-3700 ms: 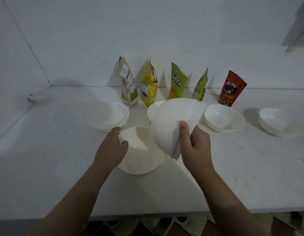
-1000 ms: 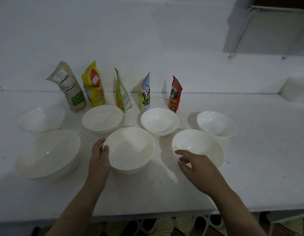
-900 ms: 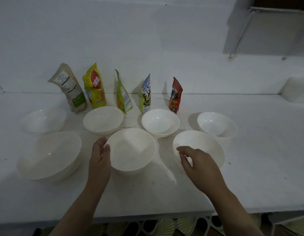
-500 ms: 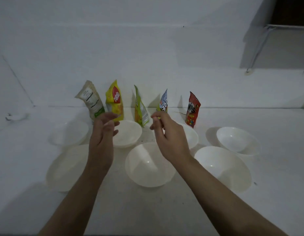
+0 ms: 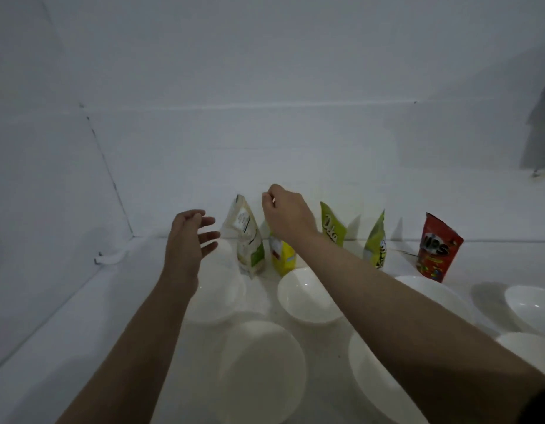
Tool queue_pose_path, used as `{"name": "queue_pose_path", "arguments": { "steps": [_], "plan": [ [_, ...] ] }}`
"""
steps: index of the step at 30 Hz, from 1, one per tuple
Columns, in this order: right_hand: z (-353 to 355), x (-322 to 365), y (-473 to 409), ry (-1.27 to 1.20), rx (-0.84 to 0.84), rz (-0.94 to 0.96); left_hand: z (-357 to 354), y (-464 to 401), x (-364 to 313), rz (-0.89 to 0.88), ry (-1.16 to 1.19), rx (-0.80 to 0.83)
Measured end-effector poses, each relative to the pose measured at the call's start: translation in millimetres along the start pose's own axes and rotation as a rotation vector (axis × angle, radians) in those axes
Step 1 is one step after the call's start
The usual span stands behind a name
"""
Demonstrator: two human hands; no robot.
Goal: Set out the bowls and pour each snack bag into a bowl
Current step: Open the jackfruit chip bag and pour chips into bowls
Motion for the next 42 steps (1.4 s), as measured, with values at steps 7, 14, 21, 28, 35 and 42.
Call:
{"name": "queue_pose_path", "arguments": {
  "steps": [7,14,21,28,35,42],
  "plan": [
    [-107,-9,-55,0.096,0.291,-0.329,43,-79,32,0.262,0.112,0.002],
    [-158,-26,-85,0.332,0.322,-0.475,60,-124,56,0.353,0.121,0.028],
    [-152,-16,-109,0.696,0.258,-0.275,58,-145,72,0.398,0.13,0.041],
    [-119,-33,-99,0.71,0.099,-0.245,42,-142,75,0.395,0.12,0.072],
    [-51,-5,-80,0.477,-0.134,-0.245,25,-116,56,0.329,0.096,0.128],
    [-22,87,-38,0.254,-0.218,0.051,10,-72,-14,0.041,-0.12,0.232]
  ]
}}
Point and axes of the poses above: each hand's wrist, its own y-axis away from the middle knuckle, its own z-axis out of the back of the hand, x = y × z, the point moved 10 cm from there along -y, towards the middle knuckle, and after that the axes turned 2 degrees about z, right-handed, at the moved point
